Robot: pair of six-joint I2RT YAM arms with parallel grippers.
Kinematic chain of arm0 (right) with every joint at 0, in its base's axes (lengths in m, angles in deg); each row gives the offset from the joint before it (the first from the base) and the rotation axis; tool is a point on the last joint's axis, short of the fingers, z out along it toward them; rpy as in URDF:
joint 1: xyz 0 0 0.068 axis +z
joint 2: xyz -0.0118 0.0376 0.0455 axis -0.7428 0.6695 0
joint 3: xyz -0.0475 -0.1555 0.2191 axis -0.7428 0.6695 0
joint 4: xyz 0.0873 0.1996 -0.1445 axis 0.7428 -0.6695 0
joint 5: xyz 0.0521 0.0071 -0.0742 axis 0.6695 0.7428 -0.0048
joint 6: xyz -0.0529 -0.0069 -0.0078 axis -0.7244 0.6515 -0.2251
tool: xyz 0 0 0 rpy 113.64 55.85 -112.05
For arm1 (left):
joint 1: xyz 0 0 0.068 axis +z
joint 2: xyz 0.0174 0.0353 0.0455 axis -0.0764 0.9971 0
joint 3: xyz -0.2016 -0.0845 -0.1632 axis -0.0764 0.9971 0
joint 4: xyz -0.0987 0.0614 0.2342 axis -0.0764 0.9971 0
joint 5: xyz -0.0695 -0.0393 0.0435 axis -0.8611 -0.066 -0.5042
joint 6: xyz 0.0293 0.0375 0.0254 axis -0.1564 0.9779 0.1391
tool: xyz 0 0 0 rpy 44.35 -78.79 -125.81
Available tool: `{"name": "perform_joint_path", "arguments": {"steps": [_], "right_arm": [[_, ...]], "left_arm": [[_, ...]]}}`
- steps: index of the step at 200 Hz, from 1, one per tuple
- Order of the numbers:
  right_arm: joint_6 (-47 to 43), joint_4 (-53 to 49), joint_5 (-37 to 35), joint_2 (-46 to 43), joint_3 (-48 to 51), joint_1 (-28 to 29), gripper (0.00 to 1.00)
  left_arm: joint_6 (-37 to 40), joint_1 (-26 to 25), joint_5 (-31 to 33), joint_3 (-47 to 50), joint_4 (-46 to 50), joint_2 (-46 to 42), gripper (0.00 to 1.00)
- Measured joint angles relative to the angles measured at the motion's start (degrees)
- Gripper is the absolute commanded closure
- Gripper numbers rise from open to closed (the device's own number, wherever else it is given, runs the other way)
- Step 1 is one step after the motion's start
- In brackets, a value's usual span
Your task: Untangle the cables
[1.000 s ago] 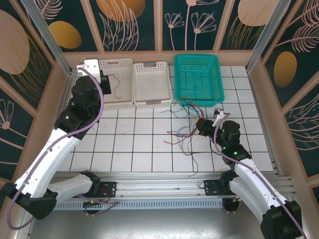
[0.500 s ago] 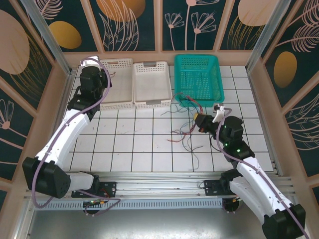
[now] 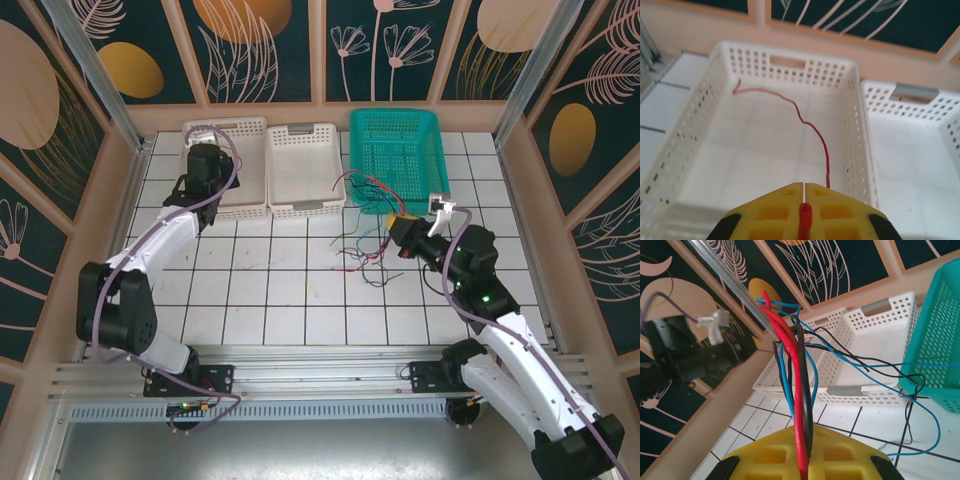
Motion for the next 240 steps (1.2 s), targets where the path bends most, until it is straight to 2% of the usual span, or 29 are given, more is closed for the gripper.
{"name": "perform_joint_path", "arguments": {"steps": [46, 109, 218, 240], "right_arm": [[-0.5, -1.2, 0.0, 0.0, -1.6, 1.2, 1.0], [-1.4, -2.2, -0.6, 0.0, -2.0, 4.1, 1.0], [-1.7, -2.2, -1.5, 0.0, -2.0, 4.9, 1.0], [-1.7, -2.2, -1.5, 0.0, -2.0, 4.9, 1.0]], "left_arm": [[-4.3, 1.0, -2.3, 3.0, -3.1, 6.3, 1.0], [-6.7, 2.2, -4.9, 1.4, -4.8, 14.6, 1.0], [-7.1, 3.7, -8.3, -0.1, -5.7, 17.7, 1.0], [-7.1, 3.7, -8.6, -0.6, -5.2, 17.9, 0.9]]}}
